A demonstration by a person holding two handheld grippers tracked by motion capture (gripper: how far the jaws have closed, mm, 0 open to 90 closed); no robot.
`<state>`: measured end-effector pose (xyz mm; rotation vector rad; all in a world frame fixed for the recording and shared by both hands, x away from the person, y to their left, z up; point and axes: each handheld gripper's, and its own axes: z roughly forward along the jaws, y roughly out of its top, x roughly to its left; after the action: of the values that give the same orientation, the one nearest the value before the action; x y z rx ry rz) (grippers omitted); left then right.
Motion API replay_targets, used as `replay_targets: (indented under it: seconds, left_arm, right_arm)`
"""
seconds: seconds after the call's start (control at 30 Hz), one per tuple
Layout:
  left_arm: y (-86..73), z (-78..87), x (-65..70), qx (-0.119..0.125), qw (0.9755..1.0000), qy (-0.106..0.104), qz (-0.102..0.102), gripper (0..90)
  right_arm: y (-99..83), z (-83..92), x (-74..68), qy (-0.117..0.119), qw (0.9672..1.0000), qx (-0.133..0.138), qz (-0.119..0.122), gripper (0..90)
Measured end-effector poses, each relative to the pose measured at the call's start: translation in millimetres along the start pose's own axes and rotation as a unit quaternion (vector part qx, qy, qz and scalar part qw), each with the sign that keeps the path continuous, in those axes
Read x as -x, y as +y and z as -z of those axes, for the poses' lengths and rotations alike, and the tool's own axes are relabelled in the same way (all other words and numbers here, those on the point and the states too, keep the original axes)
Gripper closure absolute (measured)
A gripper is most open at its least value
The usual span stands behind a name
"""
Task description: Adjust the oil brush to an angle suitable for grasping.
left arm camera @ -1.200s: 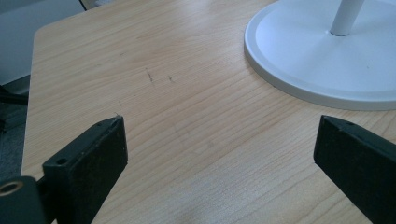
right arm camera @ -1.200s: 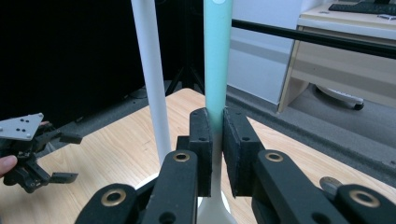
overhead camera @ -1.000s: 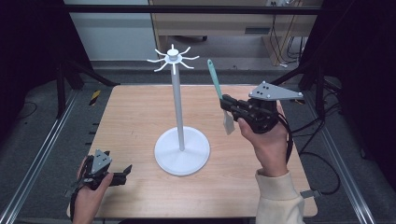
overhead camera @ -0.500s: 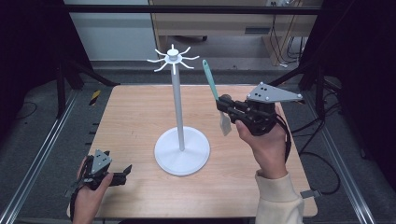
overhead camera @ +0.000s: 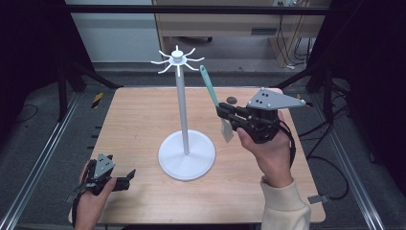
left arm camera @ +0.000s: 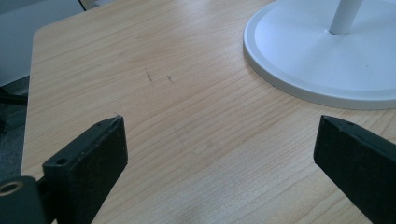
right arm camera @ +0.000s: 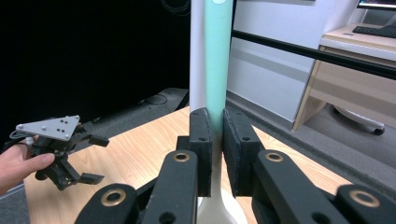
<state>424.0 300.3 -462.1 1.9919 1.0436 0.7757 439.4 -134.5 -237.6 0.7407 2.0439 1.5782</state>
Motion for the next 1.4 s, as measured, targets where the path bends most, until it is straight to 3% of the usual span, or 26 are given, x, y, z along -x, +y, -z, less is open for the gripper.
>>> replay_targets:
  seconds: [1.4]
  left_arm:
    - [0.0,-0.2,-0.7,-0.002,1.0,0.003,-0.004,2.4]
  right_arm:
    - [1.2,-27.4,-4.0,0.005,0.9998,-0.017,-0.003,82.3]
